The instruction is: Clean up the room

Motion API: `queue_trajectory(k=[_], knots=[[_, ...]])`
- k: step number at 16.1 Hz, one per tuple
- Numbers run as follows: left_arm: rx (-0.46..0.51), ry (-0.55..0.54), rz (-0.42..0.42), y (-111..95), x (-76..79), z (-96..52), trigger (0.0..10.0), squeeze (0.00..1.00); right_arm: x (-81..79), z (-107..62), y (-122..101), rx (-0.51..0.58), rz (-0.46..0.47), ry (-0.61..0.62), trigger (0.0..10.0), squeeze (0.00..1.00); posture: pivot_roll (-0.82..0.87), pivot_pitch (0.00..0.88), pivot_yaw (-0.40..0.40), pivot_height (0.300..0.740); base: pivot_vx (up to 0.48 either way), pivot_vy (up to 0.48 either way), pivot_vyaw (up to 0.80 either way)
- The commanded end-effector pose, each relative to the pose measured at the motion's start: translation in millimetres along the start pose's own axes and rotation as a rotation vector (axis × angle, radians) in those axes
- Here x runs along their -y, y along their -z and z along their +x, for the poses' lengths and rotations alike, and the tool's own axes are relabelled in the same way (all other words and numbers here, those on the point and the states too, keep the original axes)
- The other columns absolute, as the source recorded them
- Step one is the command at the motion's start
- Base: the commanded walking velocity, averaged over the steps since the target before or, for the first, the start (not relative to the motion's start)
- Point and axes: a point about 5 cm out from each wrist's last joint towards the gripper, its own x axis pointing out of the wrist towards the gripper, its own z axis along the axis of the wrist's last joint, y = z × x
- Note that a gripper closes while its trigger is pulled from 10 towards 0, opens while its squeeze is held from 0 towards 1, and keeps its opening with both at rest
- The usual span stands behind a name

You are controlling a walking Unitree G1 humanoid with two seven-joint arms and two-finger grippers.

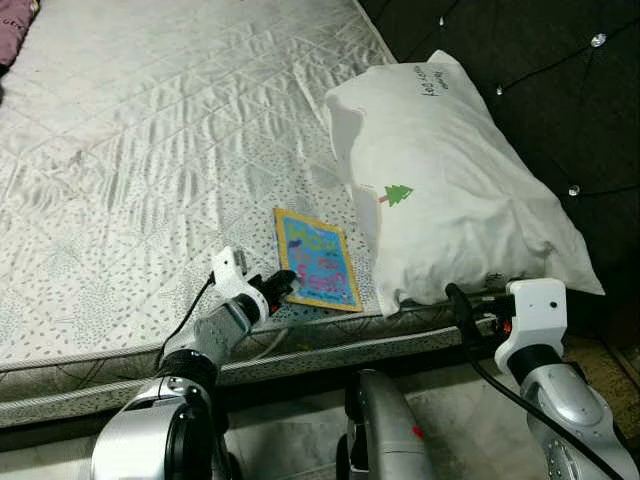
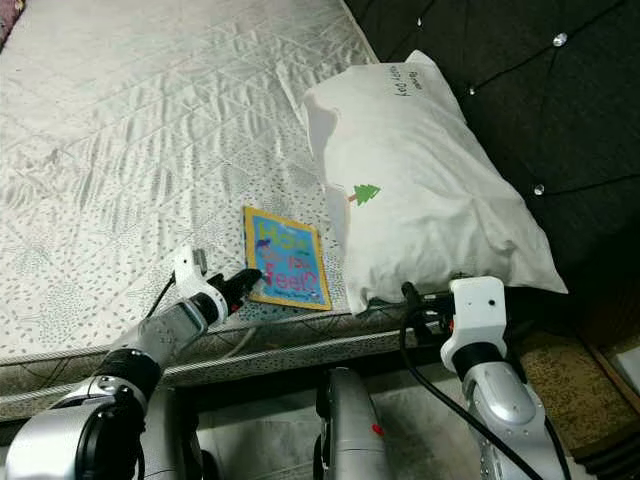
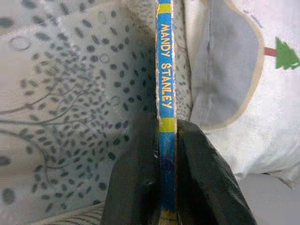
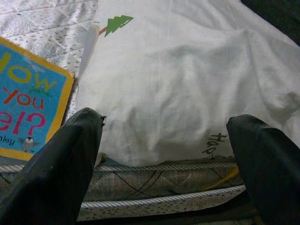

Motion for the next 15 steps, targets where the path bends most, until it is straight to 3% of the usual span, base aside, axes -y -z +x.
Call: queue_trajectory(k=[1,6,13,14,15], knots=[[-0.013,-0.023,0.016,2.9,-5.2,-1.5,10.0,0.00,3.4,-1.3,0.1,-0.004,-0.007,0.010,10.0,0.00,-0.26,0.165,-0.082,0.590,0.000,0.000,0.00],[-0.073,-0.064,-0.007,19.8,-9.7,-1.0,10.0,0.00,3.2,1.3,-1.7,0.003,-0.014,0.006,10.0,0.00,-0.27,0.163,-0.086,0.590,0.000,0.000,0.00],[-0.043,-0.079,0.020,-1.1,-10.5,-2.0,10.0,0.00,3.6,-0.7,-2.7,0.007,-0.020,0.010,10.0,0.00,-0.28,0.167,-0.082,0.590,0.000,0.000,0.00],[-0.070,-0.061,0.041,0.2,-9.5,-2.0,10.0,1.00,3.1,-0.4,-2.9,0.009,-0.019,0.010,10.0,0.00,-0.28,0.167,-0.081,0.590,0.000,0.000,0.00],[-0.091,-0.055,0.057,2.3,-9.6,-2.2,10.0,1.00,2.4,0.0,-3.2,0.010,-0.018,0.008,10.0,0.00,-0.28,0.167,-0.081,0.590,0.000,0.000,0.00]])
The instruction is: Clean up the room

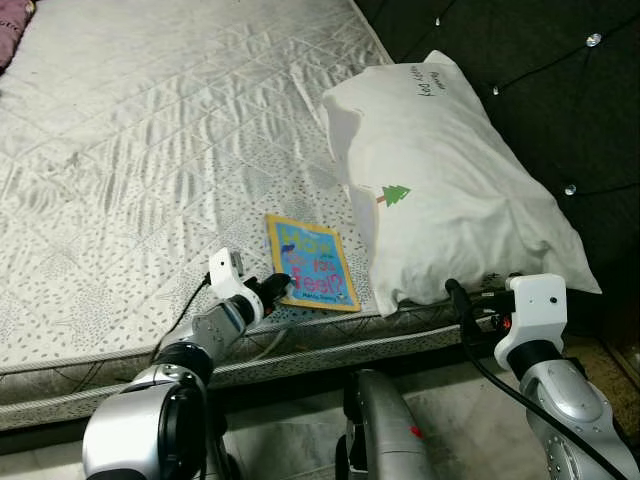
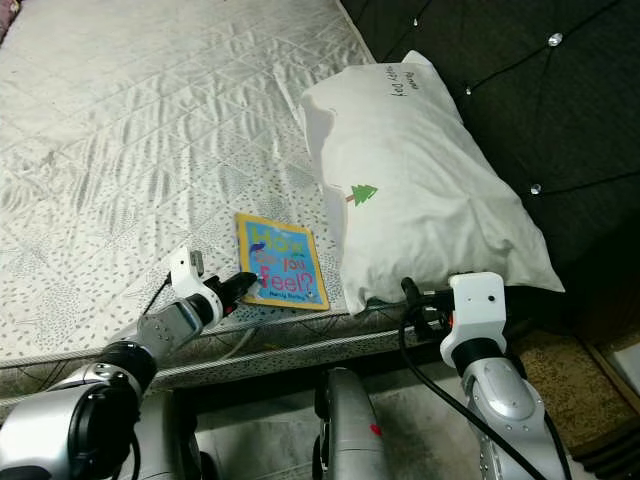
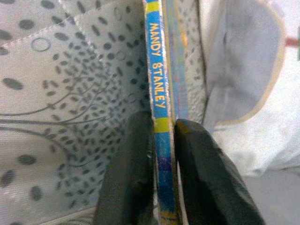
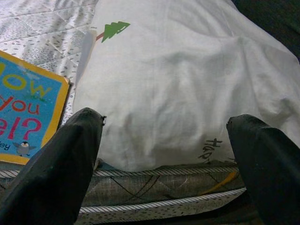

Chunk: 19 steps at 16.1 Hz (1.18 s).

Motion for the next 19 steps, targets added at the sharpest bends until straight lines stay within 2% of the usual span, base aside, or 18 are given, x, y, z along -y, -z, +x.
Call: queue_trajectory(k=[1,7,10,12,14,17,19], knots=[[-0.055,-0.013,0.029,9.0,-1.9,0.0,10.0,1.00,1.7,-1.6,-0.2,0.000,-0.010,0.006,10.0,0.00,-0.28,0.167,-0.082,0.590,0.000,0.000,0.00],[-0.018,-0.170,0.141,-2.8,-27.6,-12.1,10.0,1.00,-1.4,1.5,-0.8,0.006,-0.004,0.000,10.0,0.00,-0.27,0.162,-0.080,0.590,0.000,0.000,0.00],[0.042,-0.271,0.192,-21.2,-45.8,-24.7,10.0,1.00,-2.1,2.2,-0.4,0.008,-0.001,0.002,10.0,0.00,-0.27,0.161,-0.078,0.590,0.000,0.000,0.00],[0.071,-0.306,0.227,-29.5,-49.0,-28.0,10.0,1.00,-2.3,2.6,-0.3,0.008,-0.001,0.001,10.0,0.00,-0.27,0.160,-0.077,0.590,0.000,0.000,0.00],[0.084,-0.298,0.259,-32.4,-44.7,-25.7,10.0,1.00,-2.8,3.3,-0.1,0.010,0.000,0.001,10.0,0.00,-0.27,0.159,-0.076,0.590,0.000,0.000,0.00],[0.086,-0.202,0.350,-23.9,-19.9,-10.3,10.0,1.00,-8.4,7.7,-0.9,0.018,0.011,-0.010,10.0,0.00,-0.25,0.151,-0.075,0.590,0.000,0.000,0.00],[0.115,-0.165,0.369,-21.8,-9.4,-5.2,10.0,1.00,-9.3,9.5,-0.8,0.020,0.014,-0.012,10.0,0.00,-0.24,0.148,-0.072,0.590,0.000,0.000,0.00]])
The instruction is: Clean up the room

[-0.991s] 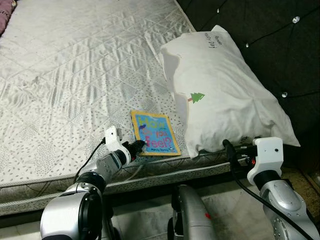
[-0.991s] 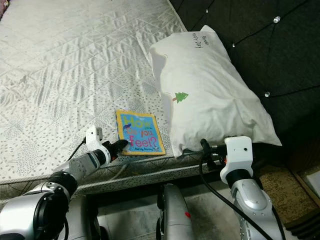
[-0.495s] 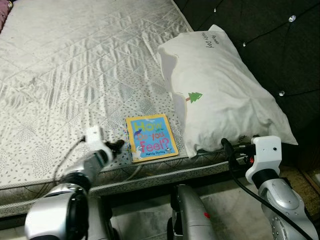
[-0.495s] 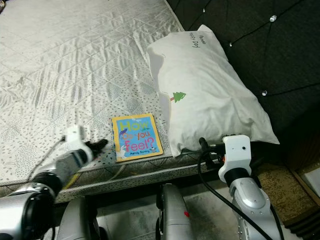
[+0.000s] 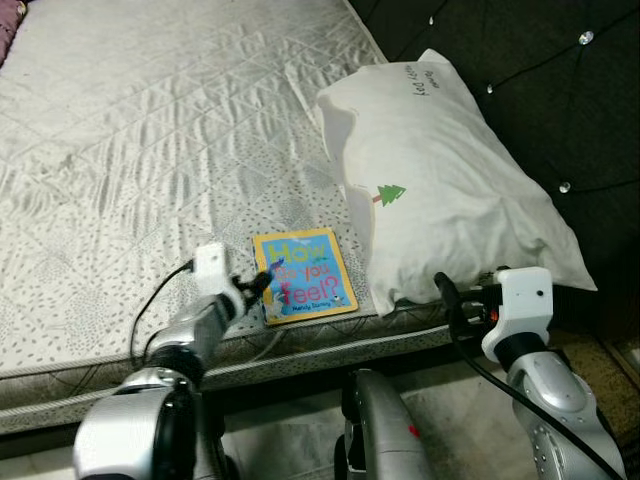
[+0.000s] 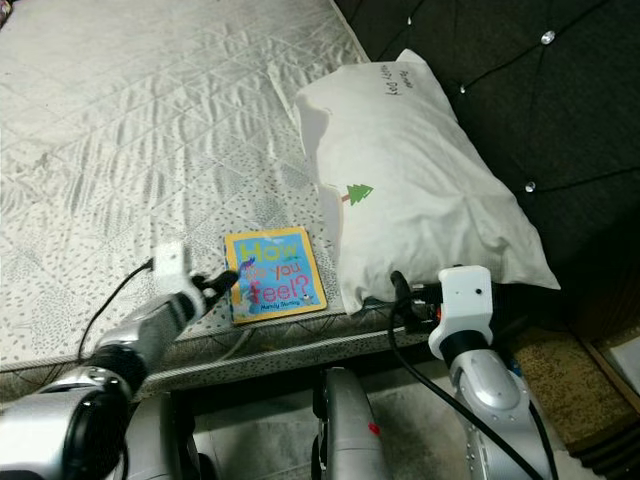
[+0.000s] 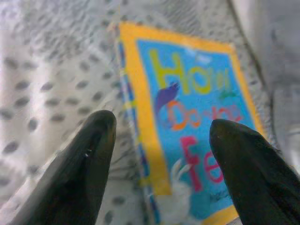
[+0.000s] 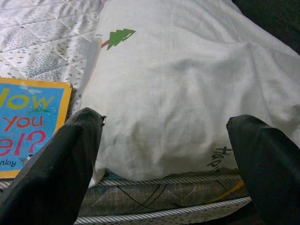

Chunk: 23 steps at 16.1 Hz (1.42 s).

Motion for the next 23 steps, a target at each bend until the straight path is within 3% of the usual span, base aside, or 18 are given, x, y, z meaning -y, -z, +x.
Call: queue_trajectory(k=[1,5,7,11,14,23], knots=[[0.017,0.007,0.029,0.1,2.4,0.1,10.0,1.00,0.9,1.0,2.4,-0.004,-0.002,0.009,10.0,0.00,-0.23,0.147,-0.071,0.590,0.000,0.000,0.00],[0.043,0.114,0.142,11.4,22.4,-1.5,10.0,1.00,-4.7,7.8,2.8,0.007,0.012,0.003,10.0,0.00,-0.20,0.142,-0.059,0.590,0.000,0.000,0.00],[-0.028,0.194,0.204,30.0,35.5,-2.3,10.0,1.00,-7.4,10.2,3.5,0.011,0.020,0.001,10.0,0.00,-0.19,0.139,-0.054,0.590,0.000,0.000,0.00],[-0.130,0.268,0.262,53.8,47.1,-5.7,10.0,1.00,-9.9,13.5,3.8,0.022,0.029,0.005,10.0,0.00,-0.18,0.140,-0.046,0.590,0.000,0.000,0.00],[-0.191,0.317,0.286,66.6,58.6,-6.8,10.0,1.00,-12.6,16.9,4.9,0.025,0.034,0.002,10.0,0.00,-0.18,0.139,-0.043,0.590,0.000,0.000,0.00],[-0.240,0.331,0.304,85.5,75.9,-9.2,10.0,1.00,-17.6,23.5,4.9,0.042,0.042,-0.009,10.0,0.00,-0.16,0.126,-0.038,0.590,0.000,0.000,0.00]])
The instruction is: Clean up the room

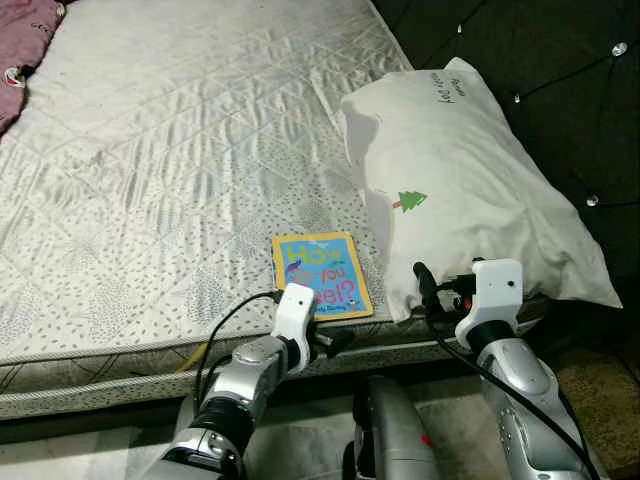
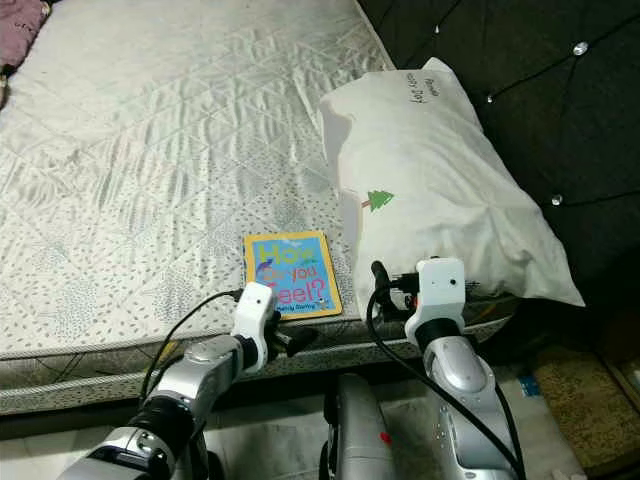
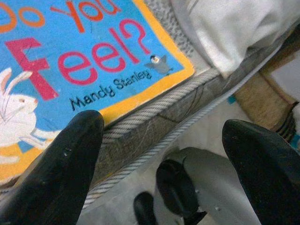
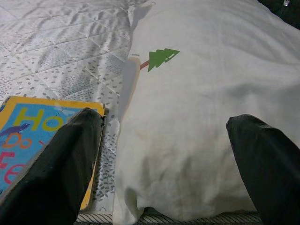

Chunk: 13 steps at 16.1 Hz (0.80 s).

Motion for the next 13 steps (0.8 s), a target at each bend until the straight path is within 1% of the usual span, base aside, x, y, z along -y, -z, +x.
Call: queue_trajectory(k=[1,4,5,6,9,11,13], knots=[[-0.046,-0.017,-0.002,8.2,-1.2,0.0,10.0,1.00,1.4,-0.2,0.8,0.003,-0.005,0.010,10.0,0.00,-0.17,0.125,-0.035,0.590,0.000,0.000,0.00],[-0.053,-0.012,0.003,7.4,2.0,2.3,10.0,1.00,0.5,-0.9,1.2,0.002,-0.004,0.008,10.0,0.00,-0.17,0.128,-0.035,0.590,0.000,0.000,0.00],[-0.077,-0.011,-0.006,11.1,4.3,3.5,10.0,1.00,0.3,-1.3,1.4,0.002,-0.004,0.007,10.0,0.00,-0.17,0.129,-0.034,0.590,0.000,0.000,0.00],[-0.090,-0.018,-0.021,13.9,4.1,3.6,10.0,1.00,0.3,-1.2,1.3,0.002,-0.004,0.008,10.0,0.00,-0.17,0.131,-0.033,0.590,0.000,0.000,0.00],[-0.084,-0.031,-0.047,12.6,2.2,4.0,10.0,1.00,1.5,-1.9,2.1,0.002,-0.004,0.012,10.0,0.00,-0.17,0.131,-0.033,0.590,0.000,0.000,0.00],[-0.093,-0.046,-0.087,14.0,-1.0,3.5,10.0,1.00,1.3,-1.9,1.6,0.003,-0.004,0.012,10.0,0.00,-0.18,0.134,-0.032,0.590,0.000,0.000,0.00],[-0.091,-0.049,-0.086,12.9,-1.9,3.6,10.0,1.00,1.4,-1.8,1.5,0.004,-0.004,0.013,10.0,0.00,-0.18,0.135,-0.031,0.590,0.000,0.000,0.00]])
